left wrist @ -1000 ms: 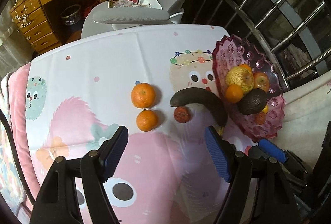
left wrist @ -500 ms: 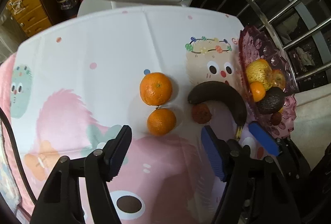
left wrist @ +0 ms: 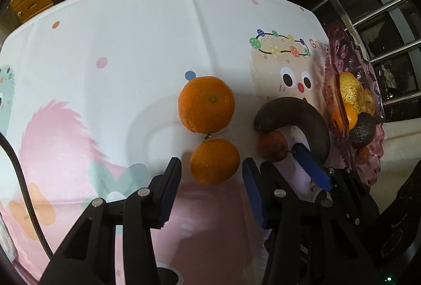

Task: Organize fruits
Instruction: 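Move both tools back toward the remaining mandarins and brown fruit, then grasp a mandarin with the left tool while the right tool grasps a brown fruit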

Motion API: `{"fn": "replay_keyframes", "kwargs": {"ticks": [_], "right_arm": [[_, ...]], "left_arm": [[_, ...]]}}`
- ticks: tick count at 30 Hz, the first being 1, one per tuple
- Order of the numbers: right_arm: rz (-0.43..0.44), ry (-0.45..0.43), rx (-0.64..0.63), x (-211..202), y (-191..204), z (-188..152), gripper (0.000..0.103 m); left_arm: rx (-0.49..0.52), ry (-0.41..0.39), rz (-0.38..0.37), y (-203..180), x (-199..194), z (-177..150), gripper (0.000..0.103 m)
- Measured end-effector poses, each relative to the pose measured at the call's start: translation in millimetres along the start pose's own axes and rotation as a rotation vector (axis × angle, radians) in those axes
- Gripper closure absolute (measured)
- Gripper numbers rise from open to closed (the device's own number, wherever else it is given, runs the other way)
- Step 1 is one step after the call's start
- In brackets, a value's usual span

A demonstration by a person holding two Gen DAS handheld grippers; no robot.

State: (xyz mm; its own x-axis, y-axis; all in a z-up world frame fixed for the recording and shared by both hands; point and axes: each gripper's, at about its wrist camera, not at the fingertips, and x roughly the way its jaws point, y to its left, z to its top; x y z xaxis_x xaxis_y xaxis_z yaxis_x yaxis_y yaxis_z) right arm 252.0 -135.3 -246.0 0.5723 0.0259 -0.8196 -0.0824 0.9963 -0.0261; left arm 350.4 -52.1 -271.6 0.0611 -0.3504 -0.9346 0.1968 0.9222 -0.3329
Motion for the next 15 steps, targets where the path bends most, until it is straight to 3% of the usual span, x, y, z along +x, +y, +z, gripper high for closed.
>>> {"fn": "replay_keyframes", "kwargs": {"ticks": [8, 15], "right_arm": [[0.005, 0.006, 0.001, 12, -1, -4, 0.070], [0.012, 0.004, -0.002, 14, 0, -5, 0.072]], "left_arm": [[-0.006, 0.008, -0.031, -4, 12, 4, 0.065], [-0.010, 0.010, -0.032, -8, 14, 5, 0.066]]}}
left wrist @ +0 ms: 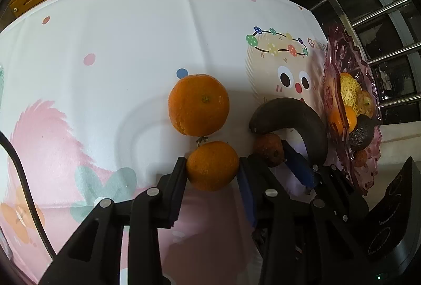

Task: Organize fruits
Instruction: 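Grasp a mandarin with the left tool while the right tool grasps a brown fruit, then carry the mandarin and brown fruit over the pink bowl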

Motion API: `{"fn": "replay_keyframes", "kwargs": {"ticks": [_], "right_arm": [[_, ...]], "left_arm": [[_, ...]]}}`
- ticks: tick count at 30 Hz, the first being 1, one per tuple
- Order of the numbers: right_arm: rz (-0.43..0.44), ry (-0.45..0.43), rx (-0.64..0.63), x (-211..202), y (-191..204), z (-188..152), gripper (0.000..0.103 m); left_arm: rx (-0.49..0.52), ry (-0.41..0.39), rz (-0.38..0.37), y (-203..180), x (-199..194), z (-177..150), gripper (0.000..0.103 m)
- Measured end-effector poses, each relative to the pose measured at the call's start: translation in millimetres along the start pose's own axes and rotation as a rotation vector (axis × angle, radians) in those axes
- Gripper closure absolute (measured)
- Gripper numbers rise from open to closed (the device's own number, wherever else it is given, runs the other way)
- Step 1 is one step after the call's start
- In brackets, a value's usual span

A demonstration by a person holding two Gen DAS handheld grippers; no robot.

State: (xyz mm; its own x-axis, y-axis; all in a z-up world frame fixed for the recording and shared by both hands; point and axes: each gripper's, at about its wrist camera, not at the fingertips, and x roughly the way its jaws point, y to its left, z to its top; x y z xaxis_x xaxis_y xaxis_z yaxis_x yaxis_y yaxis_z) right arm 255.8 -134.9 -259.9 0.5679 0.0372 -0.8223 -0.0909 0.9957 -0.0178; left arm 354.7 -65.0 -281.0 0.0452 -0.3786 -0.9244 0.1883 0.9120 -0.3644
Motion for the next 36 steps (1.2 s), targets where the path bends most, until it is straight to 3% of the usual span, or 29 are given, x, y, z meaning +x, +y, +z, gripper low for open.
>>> {"fn": "replay_keyframes", "kwargs": {"ticks": [10, 21, 36], "right_arm": [[0.033, -0.003, 0.000, -12, -4, 6, 0.073], [0.072, -0.049, 0.023, -60, -12, 11, 0.073], [0.023, -0.108, 0.136, -138, -66, 6, 0.073]], "left_arm": [[-0.012, -0.025, 0.027, 1, -20, -3, 0.067], [-0.017, -0.074, 0.030, -12, -65, -20, 0.067], [0.106, -0.141, -0.027, -96, -110, -46, 0.067]]}}
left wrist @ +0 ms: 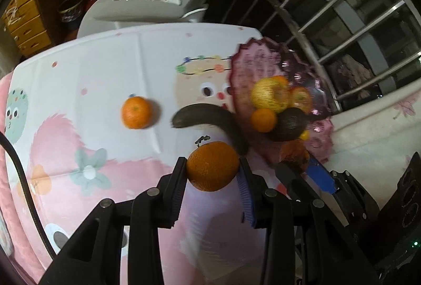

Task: Organize fruits
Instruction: 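Carry the mandarin and brown fruit over the pink bowl, then open both tools to drop the fruits into the bowl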

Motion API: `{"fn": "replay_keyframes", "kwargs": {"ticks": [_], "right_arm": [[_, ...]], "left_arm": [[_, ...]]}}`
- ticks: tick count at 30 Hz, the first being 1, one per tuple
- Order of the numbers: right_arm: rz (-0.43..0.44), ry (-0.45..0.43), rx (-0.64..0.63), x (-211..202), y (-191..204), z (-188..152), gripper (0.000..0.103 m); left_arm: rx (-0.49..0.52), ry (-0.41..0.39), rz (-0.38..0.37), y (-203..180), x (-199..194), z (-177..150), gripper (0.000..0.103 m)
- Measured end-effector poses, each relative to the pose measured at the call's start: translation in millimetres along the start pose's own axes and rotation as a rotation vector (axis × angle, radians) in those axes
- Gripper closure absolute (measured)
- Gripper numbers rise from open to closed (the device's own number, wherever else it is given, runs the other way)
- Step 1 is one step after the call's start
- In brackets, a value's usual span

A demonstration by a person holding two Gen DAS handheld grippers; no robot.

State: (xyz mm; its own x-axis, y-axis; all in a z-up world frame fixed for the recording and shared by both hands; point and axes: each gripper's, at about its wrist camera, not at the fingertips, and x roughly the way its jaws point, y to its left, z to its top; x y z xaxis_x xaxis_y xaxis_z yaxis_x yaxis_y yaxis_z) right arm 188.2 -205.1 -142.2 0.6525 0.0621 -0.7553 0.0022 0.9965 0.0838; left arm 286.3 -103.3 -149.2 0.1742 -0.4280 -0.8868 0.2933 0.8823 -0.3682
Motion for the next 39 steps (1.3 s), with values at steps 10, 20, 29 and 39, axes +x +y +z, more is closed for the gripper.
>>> {"fn": "replay_keyframes", "kwargs": {"ticks": [10, 20, 29, 39], "right_arm": [[-0.033, 0.015, 0.054, -23, -44, -7, 0.073], [-0.038, 0.077, 0.097, -15, -81, -17, 0.072], [-0.013, 0.133, 0.159, 0, -101, -25, 0.072], [0.020, 0.150, 0.231, 6, -106, -25, 0.059]], "left_arm": [[0.068, -0.015, -0.045, -53, 7, 3, 0.067], [0.101, 0.029, -0.069, -86, 44, 9, 0.067], [0.116, 0.060, -0.049, -97, 65, 12, 0.066], [0.101, 0.031, -0.016, -87, 56, 14, 0.045]]}}
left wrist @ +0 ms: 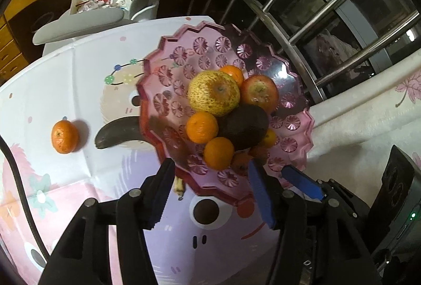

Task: Organize fruits
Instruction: 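Open both tools to drop the fruits into the bowl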

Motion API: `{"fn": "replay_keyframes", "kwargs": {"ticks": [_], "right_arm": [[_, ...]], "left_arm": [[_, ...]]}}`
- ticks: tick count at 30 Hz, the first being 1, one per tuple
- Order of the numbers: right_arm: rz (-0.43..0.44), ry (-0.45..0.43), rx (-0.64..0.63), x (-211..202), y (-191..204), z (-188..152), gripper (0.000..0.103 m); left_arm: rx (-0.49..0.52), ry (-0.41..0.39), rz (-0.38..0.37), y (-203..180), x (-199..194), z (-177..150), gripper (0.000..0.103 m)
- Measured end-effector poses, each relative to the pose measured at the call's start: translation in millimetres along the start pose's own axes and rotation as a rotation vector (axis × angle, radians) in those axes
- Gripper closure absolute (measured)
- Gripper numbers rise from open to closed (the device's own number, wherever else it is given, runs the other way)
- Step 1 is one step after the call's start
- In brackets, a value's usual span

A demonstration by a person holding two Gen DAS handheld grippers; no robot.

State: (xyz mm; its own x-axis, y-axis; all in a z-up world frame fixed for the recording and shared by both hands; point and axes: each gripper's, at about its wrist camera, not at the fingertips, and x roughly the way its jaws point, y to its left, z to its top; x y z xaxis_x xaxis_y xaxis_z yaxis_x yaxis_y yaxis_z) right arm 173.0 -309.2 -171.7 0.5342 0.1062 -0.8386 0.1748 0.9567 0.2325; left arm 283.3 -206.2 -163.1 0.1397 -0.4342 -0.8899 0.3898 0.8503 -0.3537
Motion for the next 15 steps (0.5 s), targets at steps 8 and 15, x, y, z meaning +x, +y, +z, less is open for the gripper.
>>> {"fn": "replay_keyframes", "kwargs": {"ticks": [8, 15], "right_arm": [[0.021, -0.015, 0.004, -3, 14, -2, 0.059], [0.039, -0.054, 0.034, -8, 33, -9, 0.059]], "left_arm": [[-0.024, -0.012, 0.037, 22, -13, -5, 0.042], [-0.021, -0.023, 0.083, 48, -26, -10, 0.035]]}}
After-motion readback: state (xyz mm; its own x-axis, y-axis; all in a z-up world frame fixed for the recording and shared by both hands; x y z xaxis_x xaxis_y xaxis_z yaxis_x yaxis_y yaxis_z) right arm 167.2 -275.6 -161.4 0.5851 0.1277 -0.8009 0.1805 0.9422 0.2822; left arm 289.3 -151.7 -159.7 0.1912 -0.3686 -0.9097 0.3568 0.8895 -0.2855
